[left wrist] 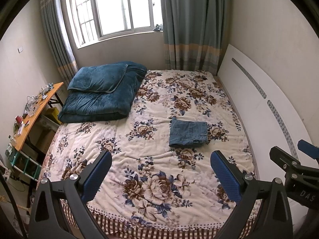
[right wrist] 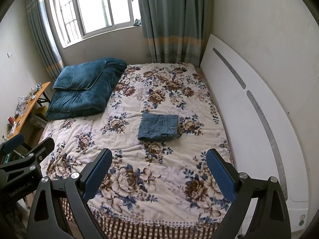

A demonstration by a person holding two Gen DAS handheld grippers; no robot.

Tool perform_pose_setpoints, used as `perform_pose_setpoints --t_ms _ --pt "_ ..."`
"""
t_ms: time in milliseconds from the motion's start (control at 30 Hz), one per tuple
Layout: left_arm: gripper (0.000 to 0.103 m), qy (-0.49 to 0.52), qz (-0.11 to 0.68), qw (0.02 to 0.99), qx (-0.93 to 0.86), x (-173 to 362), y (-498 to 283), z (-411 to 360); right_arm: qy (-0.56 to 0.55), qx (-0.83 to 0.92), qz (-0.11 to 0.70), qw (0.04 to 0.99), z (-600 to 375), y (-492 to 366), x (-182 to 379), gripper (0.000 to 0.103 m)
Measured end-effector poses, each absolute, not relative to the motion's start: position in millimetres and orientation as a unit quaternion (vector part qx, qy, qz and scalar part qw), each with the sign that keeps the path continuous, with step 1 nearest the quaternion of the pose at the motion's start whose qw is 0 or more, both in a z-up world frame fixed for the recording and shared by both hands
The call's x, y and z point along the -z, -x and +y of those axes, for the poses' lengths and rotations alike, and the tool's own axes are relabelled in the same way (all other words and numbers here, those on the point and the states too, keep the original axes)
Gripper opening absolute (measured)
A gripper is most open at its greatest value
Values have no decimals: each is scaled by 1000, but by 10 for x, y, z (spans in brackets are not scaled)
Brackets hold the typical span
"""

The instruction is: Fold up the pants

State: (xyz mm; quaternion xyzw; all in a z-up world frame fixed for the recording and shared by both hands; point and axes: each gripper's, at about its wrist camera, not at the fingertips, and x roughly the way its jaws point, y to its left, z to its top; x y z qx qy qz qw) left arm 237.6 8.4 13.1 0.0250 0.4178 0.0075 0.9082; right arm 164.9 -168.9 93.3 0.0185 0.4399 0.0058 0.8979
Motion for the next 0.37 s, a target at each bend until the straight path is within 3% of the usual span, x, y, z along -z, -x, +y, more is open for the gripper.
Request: perform_pose_setpoints --t_ms 367 --pt "101 -29 412 910 -15 -160 -2427 34 -18 -4 441 897 -1726 -1656 -932 97"
